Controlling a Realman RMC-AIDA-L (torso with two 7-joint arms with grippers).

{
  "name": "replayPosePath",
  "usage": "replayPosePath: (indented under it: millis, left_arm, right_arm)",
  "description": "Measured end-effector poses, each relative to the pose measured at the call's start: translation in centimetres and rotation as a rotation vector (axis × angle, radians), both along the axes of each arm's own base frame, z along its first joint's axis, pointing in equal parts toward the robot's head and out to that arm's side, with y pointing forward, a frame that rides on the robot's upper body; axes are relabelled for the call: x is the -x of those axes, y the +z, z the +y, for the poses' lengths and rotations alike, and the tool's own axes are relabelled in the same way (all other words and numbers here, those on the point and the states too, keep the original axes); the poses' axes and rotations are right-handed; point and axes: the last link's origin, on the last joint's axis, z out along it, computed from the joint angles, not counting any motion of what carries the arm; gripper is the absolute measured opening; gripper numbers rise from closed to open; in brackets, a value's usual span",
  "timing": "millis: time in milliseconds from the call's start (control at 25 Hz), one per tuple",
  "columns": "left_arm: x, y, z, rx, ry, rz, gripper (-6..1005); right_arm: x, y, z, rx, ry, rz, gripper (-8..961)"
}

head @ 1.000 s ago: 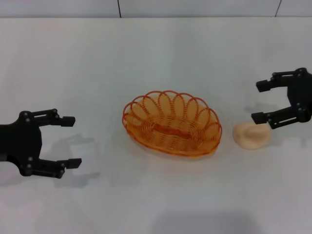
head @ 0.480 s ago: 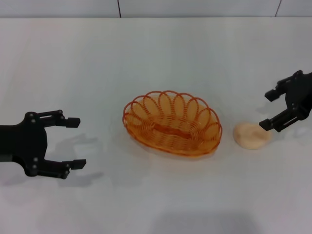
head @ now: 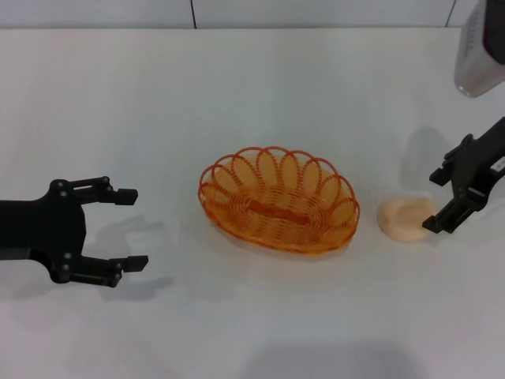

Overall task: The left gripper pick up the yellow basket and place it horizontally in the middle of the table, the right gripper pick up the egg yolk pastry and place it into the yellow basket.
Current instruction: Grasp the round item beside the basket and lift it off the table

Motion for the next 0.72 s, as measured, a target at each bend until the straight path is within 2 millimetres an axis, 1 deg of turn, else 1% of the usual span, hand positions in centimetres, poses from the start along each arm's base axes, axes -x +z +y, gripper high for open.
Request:
replayPosePath:
  millis: [160, 320, 560, 640, 720]
  left_arm:
    - [0.0, -0.2, 0.1, -0.006, 0.001, 0.0, 891]
    - [0.0, -0.3, 0.3, -0.02, 0.009, 0.004, 891]
    - [0.1, -0.4, 0.5, -0.028, 0.012, 0.008, 891]
    - [0.0, -0.4, 0.5, -0.027, 0.01, 0.008, 891]
    - [0.0, -0.4, 0.5, -0.028, 0.009, 0.009, 891]
  right_arm:
    - [-0.2, -1.0, 0.2, 0.008, -0.011, -0.002, 868]
    - [-0.4, -1.5, 0.2, 0.011, 0.007, -0.023, 864]
    - [-0.4, -1.7, 0.2, 0.02, 0.031, -0.032, 657]
    - [-0.3, -1.7, 0.2, 0.027, 0.037, -0.031, 446]
    - [-0.2, -1.7, 0.2, 0.03, 0.041, -0.03, 413]
